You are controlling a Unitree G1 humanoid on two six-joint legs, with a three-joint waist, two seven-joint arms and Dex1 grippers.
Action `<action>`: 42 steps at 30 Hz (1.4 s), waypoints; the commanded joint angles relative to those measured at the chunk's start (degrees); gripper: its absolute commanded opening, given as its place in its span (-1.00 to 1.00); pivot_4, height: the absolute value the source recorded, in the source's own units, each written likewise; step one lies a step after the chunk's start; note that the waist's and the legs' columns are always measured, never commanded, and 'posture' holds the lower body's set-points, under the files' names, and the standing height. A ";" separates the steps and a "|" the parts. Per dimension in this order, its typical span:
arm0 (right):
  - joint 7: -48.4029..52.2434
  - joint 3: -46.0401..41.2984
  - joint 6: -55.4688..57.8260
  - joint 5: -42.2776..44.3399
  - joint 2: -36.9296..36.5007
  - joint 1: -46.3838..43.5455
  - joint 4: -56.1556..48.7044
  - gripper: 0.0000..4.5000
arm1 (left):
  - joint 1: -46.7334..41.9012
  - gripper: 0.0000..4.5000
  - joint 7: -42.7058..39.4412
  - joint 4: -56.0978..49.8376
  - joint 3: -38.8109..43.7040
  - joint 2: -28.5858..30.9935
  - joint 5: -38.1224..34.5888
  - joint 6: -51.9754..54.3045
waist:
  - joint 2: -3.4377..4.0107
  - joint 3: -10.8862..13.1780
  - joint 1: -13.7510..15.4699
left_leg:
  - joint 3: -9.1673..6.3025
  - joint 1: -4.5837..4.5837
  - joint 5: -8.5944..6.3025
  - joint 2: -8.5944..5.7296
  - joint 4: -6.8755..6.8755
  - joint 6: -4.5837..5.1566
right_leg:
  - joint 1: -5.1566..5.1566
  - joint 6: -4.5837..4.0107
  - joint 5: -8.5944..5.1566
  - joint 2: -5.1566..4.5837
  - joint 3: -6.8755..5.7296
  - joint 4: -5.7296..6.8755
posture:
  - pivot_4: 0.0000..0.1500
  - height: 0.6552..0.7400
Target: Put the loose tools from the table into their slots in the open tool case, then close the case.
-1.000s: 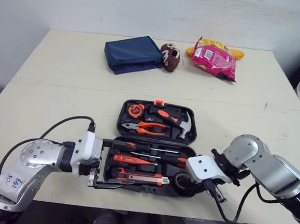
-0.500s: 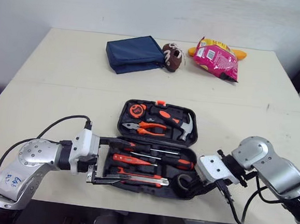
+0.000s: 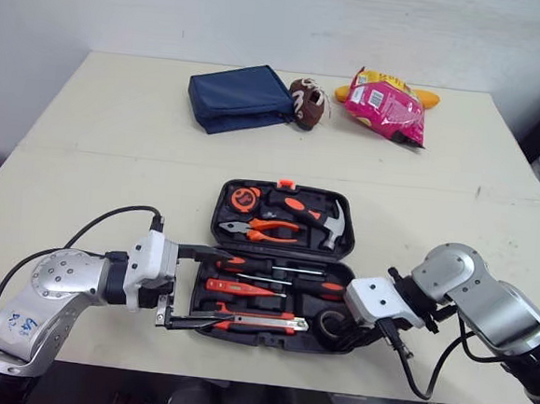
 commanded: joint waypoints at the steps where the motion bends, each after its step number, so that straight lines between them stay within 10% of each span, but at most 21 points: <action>1: 1.83 -4.04 -1.64 5.07 0.57 1.04 -1.89 -0.08 | -0.46 1.00 -0.31 -0.90 0.59 0.19 -0.25 -0.32 | 0.00 0.00 0.24 | 0.00 -0.01 0.00 0.00 -0.01 -0.01 | -0.01 -0.01 -0.01 0.00 0.00 -0.01 | 1.00 1.00; 12: 3.89 -13.96 1.11 23.85 4.77 3.71 1.86 -0.08 | -0.31 1.00 -1.56 0.85 1.33 0.68 0.17 -1.09 | 0.00 0.02 0.48 | 0.00 -0.13 -0.07 0.01 -0.02 -0.02 | -0.07 -0.02 -0.08 0.01 -0.05 -0.10 | 1.00 1.00; 18: 2.35 -11.58 -10.75 15.97 10.33 8.53 8.74 -0.98 | -1.25 1.00 -1.10 1.38 1.53 0.37 0.05 -0.98 | 0.01 0.03 0.83 | -0.02 -0.13 -0.07 0.00 0.03 -0.02 | -0.05 0.00 -0.07 0.01 -0.06 -0.09 | 1.00 1.00; 33: 2.22 -7.37 -37.18 5.10 14.56 11.08 35.75 -0.98 | -3.27 1.00 -2.06 4.65 3.27 2.01 0.37 -0.77 | -0.52 -0.32 1.47 | -0.04 1.03 -0.29 0.02 -0.06 0.31 | 1.13 -0.07 0.01 -0.03 -0.07 -0.27 | 1.00 1.00; 42: -7.35 -17.93 -12.59 20.07 7.53 15.26 11.68 -0.98 | -4.74 1.00 4.46 12.09 9.24 -0.17 3.44 -4.21 | 0.15 -0.05 1.72 | -0.01 0.89 -0.24 -0.02 -0.55 0.26 | 0.83 -0.27 -0.02 -0.21 -0.22 -0.32 | 1.00 1.00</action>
